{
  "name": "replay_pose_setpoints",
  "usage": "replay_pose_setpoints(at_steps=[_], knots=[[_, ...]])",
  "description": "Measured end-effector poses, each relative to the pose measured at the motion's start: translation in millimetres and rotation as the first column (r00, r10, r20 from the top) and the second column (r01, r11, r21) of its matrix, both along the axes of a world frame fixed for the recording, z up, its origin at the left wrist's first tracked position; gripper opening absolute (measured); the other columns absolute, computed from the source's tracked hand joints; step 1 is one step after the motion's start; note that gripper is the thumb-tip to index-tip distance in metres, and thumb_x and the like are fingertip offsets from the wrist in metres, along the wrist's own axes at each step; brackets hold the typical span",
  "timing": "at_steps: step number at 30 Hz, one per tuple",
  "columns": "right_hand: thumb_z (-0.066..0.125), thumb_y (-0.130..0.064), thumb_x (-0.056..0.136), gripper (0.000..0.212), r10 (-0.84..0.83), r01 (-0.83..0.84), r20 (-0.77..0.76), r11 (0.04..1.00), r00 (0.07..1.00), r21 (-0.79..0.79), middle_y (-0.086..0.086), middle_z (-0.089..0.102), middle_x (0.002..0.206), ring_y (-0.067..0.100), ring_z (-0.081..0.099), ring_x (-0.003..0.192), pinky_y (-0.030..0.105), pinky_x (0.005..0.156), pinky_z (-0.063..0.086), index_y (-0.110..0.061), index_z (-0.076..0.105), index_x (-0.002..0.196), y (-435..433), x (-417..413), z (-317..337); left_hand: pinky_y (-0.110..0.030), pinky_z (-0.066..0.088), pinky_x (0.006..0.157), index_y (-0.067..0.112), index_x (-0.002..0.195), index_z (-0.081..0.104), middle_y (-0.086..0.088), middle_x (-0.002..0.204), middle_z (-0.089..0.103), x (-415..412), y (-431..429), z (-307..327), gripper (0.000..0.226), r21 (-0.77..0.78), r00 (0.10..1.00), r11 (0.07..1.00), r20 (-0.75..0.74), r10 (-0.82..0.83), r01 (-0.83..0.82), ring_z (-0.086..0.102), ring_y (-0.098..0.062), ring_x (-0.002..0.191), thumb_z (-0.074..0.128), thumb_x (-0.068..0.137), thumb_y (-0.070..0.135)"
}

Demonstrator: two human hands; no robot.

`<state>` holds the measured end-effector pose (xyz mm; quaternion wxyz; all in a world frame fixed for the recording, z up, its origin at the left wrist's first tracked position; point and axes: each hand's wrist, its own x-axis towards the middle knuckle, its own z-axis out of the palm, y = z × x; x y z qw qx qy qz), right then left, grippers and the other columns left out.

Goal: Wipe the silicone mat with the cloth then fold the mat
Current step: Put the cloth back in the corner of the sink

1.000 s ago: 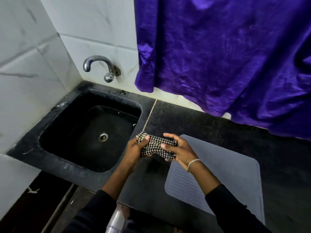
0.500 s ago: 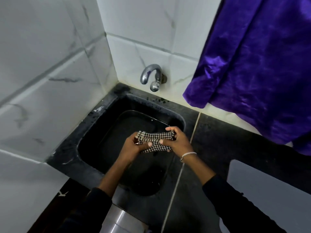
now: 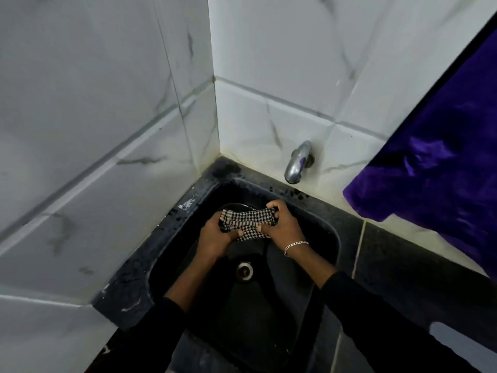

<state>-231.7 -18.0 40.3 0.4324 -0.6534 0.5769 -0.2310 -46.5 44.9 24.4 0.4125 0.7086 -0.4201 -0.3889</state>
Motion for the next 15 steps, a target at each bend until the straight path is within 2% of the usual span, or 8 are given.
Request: replay_pose_setpoints(at_steps=[4,6,8,9,10,11,13,15], knots=[[0.077,-0.002,0.077,0.039,-0.005,0.004,-0.018,1.0,1.0,-0.008,-0.016,0.055,0.09,-0.004,0.051,0.08,-0.001,0.061,0.039,-0.012,0.063,0.112,-36.8,24.6,-7.7,-0.014,0.042,0.076,0.009,0.124,0.064,0.008,0.105,0.063,20.5,-30.9,-5.7,0.054,-0.006,0.994,1.0,0.105,0.01,-0.009,0.059,-0.008,0.098,0.085,0.074,0.009],[0.075,-0.002,0.077,0.036,-0.015,0.016,-0.011,1.0,1.0,0.016,-0.01,0.057,0.092,0.006,0.055,0.088,0.01,0.069,0.044,-0.013,0.066,0.11,-55.9,37.6,-11.1,-0.015,0.042,0.08,0.007,0.124,0.064,0.006,0.107,0.064,28.8,-47.2,-11.0,0.054,-0.008,0.992,1.0,0.125,0.028,-0.027,0.058,-0.008,0.099,0.085,0.074,0.007],[0.074,0.0,0.077,0.036,-0.009,0.009,-0.015,1.0,1.0,0.015,-0.003,0.061,0.098,0.015,0.059,0.096,0.022,0.079,0.047,-0.013,0.068,0.11,-75.3,50.3,-15.7,-0.007,0.041,0.075,0.006,0.123,0.064,0.001,0.11,0.066,36.9,-63.8,-15.5,0.052,-0.017,0.988,0.999,0.15,0.045,-0.043,0.057,-0.008,0.098,0.083,0.074,0.004],[0.073,0.002,0.076,0.037,-0.002,0.002,-0.025,1.0,1.0,0.004,0.0,0.064,0.101,0.017,0.062,0.097,0.023,0.081,0.048,-0.012,0.069,0.111,-83.9,55.3,-17.3,0.0,0.039,0.07,0.005,0.122,0.064,-0.001,0.111,0.066,40.4,-71.9,-17.2,0.05,-0.031,0.984,0.998,0.172,0.051,-0.046,0.056,-0.009,0.098,0.082,0.074,0.003],[0.072,0.003,0.076,0.038,0.006,-0.007,-0.039,1.0,0.999,-0.013,0.003,0.068,0.103,0.02,0.065,0.099,0.024,0.084,0.05,-0.01,0.07,0.112,-93.2,61.1,-19.3,0.0,0.039,0.071,0.004,0.121,0.065,-0.004,0.113,0.067,45.1,-80.6,-19.5,0.049,-0.045,0.978,0.998,0.2,0.054,-0.046,0.057,-0.01,0.099,0.081,0.075,0.002],[0.071,0.004,0.076,0.039,0.015,-0.017,-0.058,0.999,0.998,-0.035,0.007,0.071,0.107,0.022,0.067,0.102,0.025,0.087,0.052,-0.009,0.071,0.113,-101.5,66.8,-21.1,-0.004,0.041,0.078,0.003,0.121,0.064,-0.008,0.117,0.068,49.9,-88.8,-21.6,0.047,-0.053,0.972,0.998,0.229,0.051,-0.039,0.059,-0.014,0.103,0.079,0.076,0.001],[0.07,0.004,0.076,0.04,0.035,-0.045,-0.107,0.995,0.994,-0.09,0.012,0.072,0.115,0.025,0.067,0.109,0.029,0.096,0.051,-0.007,0.071,0.115,-118.2,78.4,-24.2,-0.029,0.047,0.1,-0.002,0.126,0.061,-0.017,0.128,0.065,58.8,-104.5,-25.6,0.049,-0.058,0.963,0.998,0.269,0.023,-0.008,0.06,-0.027,0.118,0.075,0.079,0.002],[0.068,0.002,0.077,0.041,0.06,-0.082,-0.163,0.987,0.985,-0.135,0.017,0.069,0.117,0.03,0.066,0.111,0.032,0.1,0.05,-0.007,0.071,0.117,-133.7,89.1,-27.8,-0.044,0.045,0.106,-0.004,0.131,0.056,-0.022,0.131,0.06,66.7,-118.2,-30.2,0.056,-0.056,0.949,0.998,0.315,0.017,0.001,0.055,-0.036,0.124,0.074,0.079,0.004]])
